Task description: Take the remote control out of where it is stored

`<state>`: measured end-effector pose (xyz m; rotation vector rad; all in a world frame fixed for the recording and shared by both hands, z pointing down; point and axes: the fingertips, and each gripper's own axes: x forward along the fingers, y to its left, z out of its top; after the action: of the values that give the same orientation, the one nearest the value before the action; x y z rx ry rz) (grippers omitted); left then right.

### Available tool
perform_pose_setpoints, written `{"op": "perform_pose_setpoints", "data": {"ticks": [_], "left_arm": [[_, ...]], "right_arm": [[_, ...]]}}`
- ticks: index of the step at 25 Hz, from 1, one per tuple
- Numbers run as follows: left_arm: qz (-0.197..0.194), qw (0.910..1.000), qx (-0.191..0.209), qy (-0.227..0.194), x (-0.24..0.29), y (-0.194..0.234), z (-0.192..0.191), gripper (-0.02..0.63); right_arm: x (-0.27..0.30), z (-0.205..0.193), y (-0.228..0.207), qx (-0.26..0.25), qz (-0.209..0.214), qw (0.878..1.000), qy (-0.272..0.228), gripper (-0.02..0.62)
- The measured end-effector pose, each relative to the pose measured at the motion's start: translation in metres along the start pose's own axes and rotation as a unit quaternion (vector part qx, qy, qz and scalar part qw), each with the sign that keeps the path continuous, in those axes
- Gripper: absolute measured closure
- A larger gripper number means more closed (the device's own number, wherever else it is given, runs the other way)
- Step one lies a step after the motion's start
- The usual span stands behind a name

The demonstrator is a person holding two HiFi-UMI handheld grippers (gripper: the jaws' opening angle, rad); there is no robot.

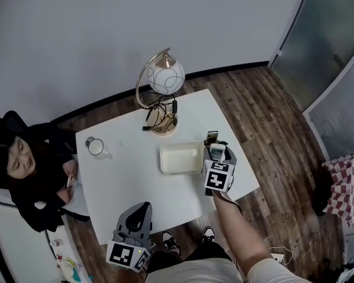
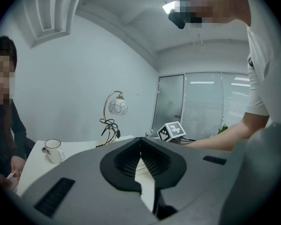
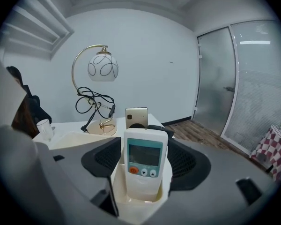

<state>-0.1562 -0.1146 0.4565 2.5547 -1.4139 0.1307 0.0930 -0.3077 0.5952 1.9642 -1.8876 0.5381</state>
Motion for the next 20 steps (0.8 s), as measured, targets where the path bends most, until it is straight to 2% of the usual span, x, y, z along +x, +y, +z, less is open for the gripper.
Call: {"op": "perform_pose_setpoints", "data": {"ticks": [5,10,15,20], "left_arm": [[0.003,1.0,0.0,0.007,-0.003,0.005,-0.004,0.598],[0.001,1.0,0.001,0.007,-0.003,0.005,-0.005,0.598],[0.0,1.0,0.004,0.007,-0.005,0.001,-0.004,0.598],[0.002,1.0,0.004,0.002,-0.007,-0.001,-0.002,0.598]], "right_arm": [[0.007,-0.006,-0.005,0.009,-0.022,1.0,0.011,0.304],[0.002,-0.005,-0.007,0.003,-0.018,1.0,-0.003,0.305],[-0.016,0.011,-0.007,0.001,-0.006,0.999,-0.04,0.305],[-0.046,0.047,-0.008,-0.012,0.01,0.995,-0.1,0.305]]}}
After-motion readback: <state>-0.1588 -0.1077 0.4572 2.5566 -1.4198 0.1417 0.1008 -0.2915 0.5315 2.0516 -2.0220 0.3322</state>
